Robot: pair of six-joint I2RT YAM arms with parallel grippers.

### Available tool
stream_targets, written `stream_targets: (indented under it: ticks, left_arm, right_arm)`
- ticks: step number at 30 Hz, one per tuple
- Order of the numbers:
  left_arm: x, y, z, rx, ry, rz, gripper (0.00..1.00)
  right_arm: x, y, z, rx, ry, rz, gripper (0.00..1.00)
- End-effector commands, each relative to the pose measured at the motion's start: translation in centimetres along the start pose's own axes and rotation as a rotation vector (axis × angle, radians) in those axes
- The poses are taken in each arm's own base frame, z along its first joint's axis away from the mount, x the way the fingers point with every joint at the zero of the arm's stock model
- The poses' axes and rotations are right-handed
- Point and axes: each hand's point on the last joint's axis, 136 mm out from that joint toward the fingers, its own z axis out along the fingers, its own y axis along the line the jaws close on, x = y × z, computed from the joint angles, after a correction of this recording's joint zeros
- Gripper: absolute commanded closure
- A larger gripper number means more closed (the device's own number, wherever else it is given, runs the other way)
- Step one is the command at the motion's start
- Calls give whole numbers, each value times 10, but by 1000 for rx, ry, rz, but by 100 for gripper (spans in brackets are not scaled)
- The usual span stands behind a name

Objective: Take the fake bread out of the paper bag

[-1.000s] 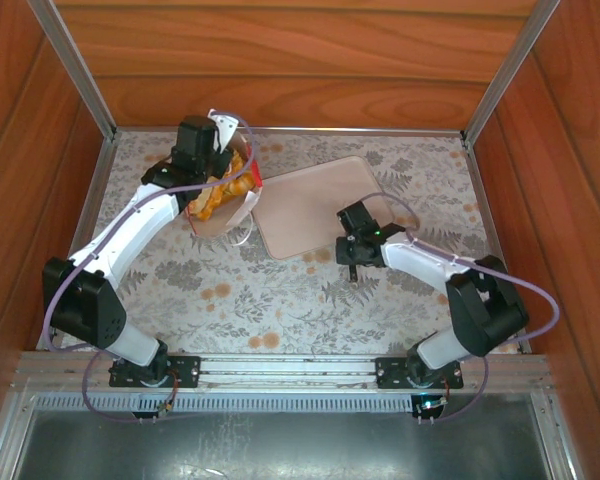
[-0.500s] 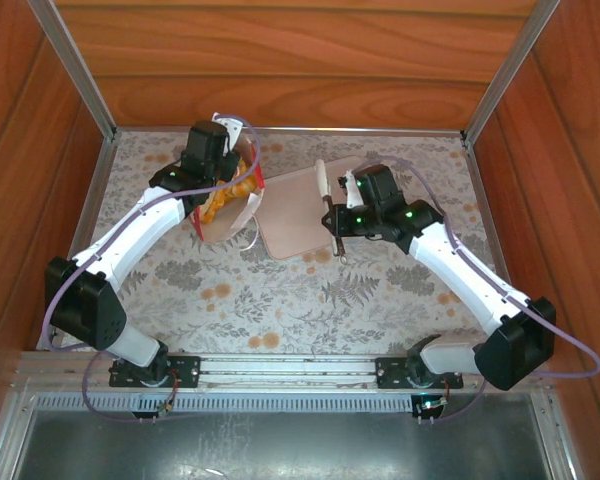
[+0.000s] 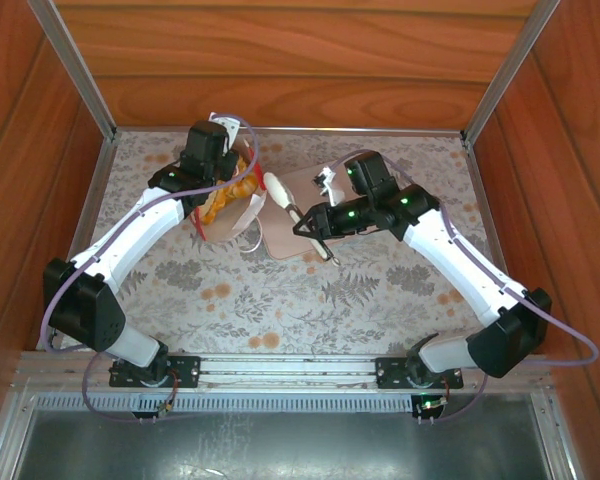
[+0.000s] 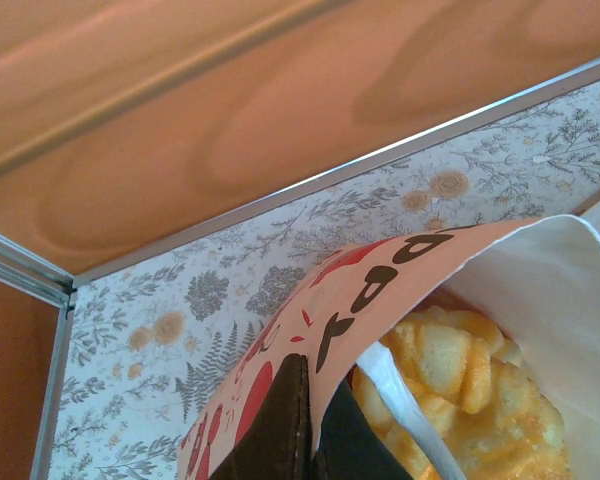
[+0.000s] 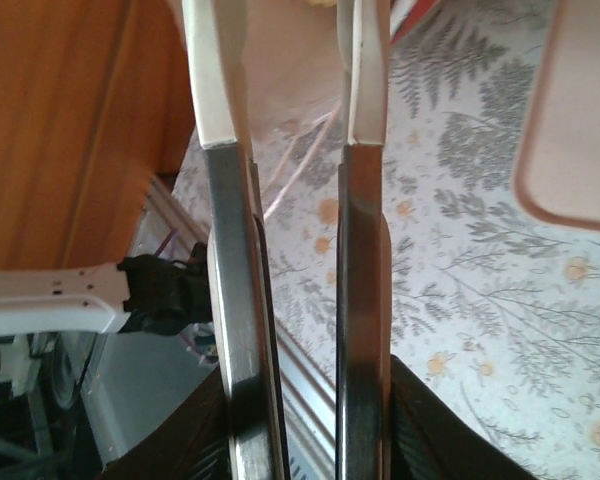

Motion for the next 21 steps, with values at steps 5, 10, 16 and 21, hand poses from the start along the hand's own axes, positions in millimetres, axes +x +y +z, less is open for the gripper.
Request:
stream_targets:
  ticks: [5,10,16,21]
  left_arm:
    - [-22,7,-11,-15,-57,-42,100]
    - [-25,5,-14,1,-68,-38,100]
    - [-21,5,-15,4,-61,-33,100]
    - [-18,5,-15,3,-56,-34,100]
  right_arm:
    - [1,34,2,-94,69,-56,59]
    - [3,33,18,-93,131,-37,57]
    - [-5,32,38,-98,187,6,55]
    - [-16,23,56,-76,238,53,55]
